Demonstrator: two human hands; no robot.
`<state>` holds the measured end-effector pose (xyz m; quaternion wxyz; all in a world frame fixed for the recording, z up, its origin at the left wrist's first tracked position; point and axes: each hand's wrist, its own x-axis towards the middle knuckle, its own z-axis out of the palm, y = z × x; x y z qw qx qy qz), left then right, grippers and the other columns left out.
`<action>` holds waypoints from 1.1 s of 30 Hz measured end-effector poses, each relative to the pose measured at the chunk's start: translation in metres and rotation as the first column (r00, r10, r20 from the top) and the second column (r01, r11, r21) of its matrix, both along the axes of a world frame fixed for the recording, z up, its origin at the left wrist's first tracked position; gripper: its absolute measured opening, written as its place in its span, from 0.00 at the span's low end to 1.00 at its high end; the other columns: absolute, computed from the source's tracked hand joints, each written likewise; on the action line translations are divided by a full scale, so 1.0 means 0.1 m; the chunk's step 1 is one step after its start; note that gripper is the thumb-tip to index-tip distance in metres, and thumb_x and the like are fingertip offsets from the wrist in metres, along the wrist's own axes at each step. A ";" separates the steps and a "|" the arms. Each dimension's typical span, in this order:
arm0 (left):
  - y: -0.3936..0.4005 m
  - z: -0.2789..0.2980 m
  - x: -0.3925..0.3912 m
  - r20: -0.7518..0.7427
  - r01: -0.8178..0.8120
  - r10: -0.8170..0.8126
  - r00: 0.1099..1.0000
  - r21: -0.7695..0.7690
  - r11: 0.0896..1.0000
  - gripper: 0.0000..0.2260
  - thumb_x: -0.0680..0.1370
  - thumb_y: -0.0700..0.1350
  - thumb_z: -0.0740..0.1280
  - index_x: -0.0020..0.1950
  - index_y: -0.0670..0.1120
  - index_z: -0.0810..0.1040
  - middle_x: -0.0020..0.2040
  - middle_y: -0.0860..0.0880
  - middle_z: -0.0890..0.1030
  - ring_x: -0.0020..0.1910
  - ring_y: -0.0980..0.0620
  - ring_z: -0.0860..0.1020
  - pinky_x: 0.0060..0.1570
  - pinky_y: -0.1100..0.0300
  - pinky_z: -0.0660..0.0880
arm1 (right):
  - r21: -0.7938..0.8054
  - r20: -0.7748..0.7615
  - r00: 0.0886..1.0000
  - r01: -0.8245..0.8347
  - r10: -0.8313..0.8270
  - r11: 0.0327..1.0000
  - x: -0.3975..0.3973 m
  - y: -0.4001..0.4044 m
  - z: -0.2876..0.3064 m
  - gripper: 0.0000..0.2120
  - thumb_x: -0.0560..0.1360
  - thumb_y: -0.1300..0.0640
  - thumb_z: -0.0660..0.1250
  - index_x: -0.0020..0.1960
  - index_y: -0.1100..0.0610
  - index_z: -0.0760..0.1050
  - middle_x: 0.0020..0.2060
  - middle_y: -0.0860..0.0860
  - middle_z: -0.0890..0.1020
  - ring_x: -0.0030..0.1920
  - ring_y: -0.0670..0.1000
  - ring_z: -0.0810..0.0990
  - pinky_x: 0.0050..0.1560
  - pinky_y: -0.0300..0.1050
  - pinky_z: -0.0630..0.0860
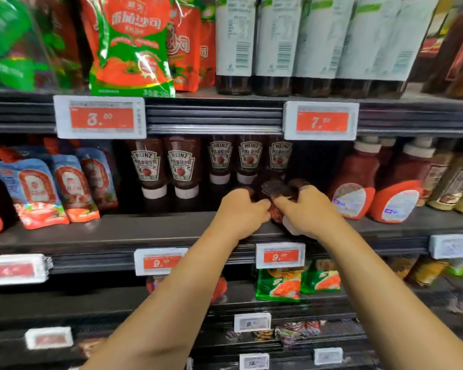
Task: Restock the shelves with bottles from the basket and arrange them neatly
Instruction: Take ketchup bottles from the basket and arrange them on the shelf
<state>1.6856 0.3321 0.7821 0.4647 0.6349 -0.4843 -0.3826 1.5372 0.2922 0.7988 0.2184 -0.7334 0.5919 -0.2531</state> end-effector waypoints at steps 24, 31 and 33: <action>0.02 0.11 0.73 -0.048 -0.338 0.352 0.935 -0.424 0.840 0.25 0.75 0.31 0.69 0.70 0.48 0.73 0.57 0.48 0.83 0.56 0.51 0.82 0.55 0.60 0.80 | -0.111 0.313 0.928 -0.176 0.203 0.978 1.02 -0.08 0.06 0.36 0.65 0.55 0.83 0.68 0.57 0.69 0.61 0.52 0.80 0.59 0.53 0.80 0.57 0.38 0.73; -0.01 -0.02 0.72 0.042 -0.287 0.347 0.937 -0.473 0.833 0.27 0.76 0.30 0.68 0.73 0.46 0.71 0.64 0.46 0.80 0.61 0.48 0.80 0.64 0.45 0.77 | -0.131 0.469 0.860 -0.155 0.199 0.979 1.11 -0.14 -0.10 0.40 0.62 0.61 0.83 0.65 0.52 0.63 0.62 0.55 0.80 0.61 0.54 0.79 0.63 0.44 0.75; -0.03 -0.06 0.71 0.073 -0.279 0.348 0.935 -0.457 0.845 0.25 0.77 0.32 0.69 0.73 0.45 0.71 0.63 0.49 0.79 0.61 0.51 0.79 0.65 0.46 0.76 | -0.144 0.475 0.857 -0.148 0.200 0.978 1.11 -0.16 -0.13 0.38 0.64 0.60 0.83 0.62 0.47 0.61 0.62 0.56 0.80 0.62 0.55 0.79 0.65 0.46 0.76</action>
